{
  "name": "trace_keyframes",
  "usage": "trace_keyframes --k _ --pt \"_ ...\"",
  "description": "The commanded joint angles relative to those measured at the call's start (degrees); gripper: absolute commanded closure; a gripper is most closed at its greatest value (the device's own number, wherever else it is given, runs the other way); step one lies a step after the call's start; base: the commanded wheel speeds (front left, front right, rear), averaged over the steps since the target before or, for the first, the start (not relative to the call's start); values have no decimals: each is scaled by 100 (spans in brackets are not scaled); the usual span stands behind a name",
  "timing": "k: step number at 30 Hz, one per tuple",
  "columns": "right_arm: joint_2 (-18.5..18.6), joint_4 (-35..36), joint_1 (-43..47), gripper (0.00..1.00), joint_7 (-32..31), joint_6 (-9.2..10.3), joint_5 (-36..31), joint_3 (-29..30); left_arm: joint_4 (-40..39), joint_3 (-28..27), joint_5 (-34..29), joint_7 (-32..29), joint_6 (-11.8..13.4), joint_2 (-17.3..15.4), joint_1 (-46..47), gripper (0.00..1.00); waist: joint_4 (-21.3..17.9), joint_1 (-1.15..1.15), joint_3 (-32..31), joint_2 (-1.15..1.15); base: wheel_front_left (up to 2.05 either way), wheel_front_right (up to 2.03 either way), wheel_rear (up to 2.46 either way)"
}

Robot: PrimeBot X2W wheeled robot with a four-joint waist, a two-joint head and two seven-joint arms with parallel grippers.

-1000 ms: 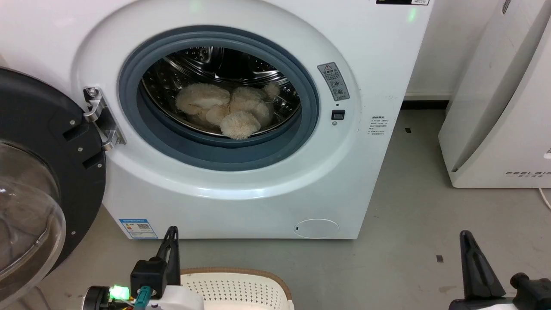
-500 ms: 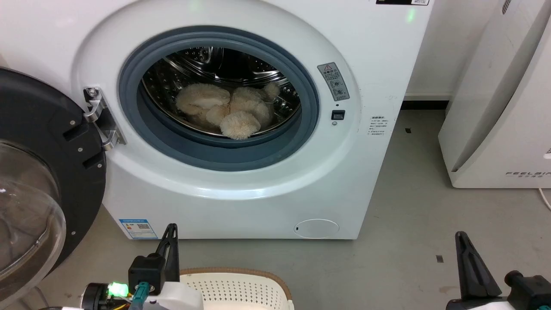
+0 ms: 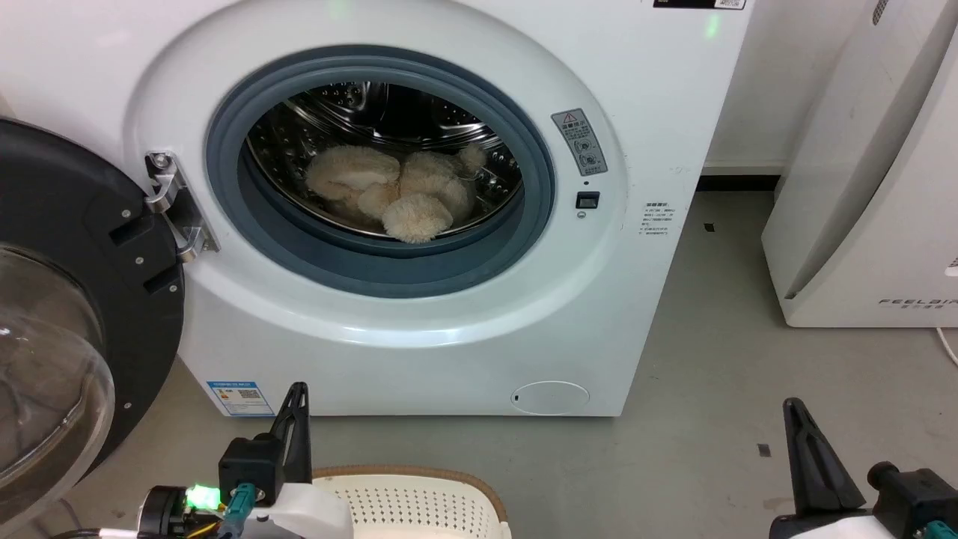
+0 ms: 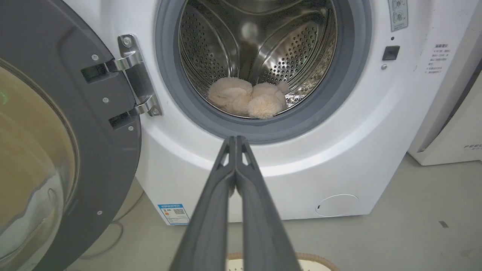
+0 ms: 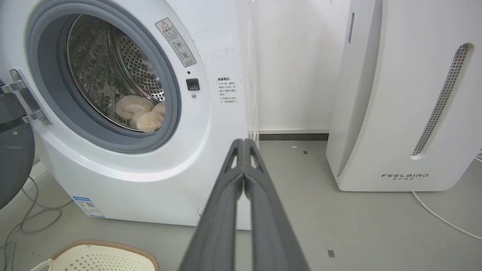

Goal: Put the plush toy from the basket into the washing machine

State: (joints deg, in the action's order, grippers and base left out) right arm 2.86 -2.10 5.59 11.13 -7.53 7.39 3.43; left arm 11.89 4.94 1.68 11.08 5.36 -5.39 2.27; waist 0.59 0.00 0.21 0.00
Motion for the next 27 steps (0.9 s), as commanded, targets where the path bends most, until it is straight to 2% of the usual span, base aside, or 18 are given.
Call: trace_keyframes --k 1,27 --pt "0 29 -84 100 -25 1 -65 -12 -60 -22 -42 -25 -14 18 -59 100 -1 0 0 0 0 0 0" --pt "1 84 -228 100 -355 2 -269 -112 -402 -165 -80 -353 -172 89 -110 100 -18 0 -6 0 0 0 0"
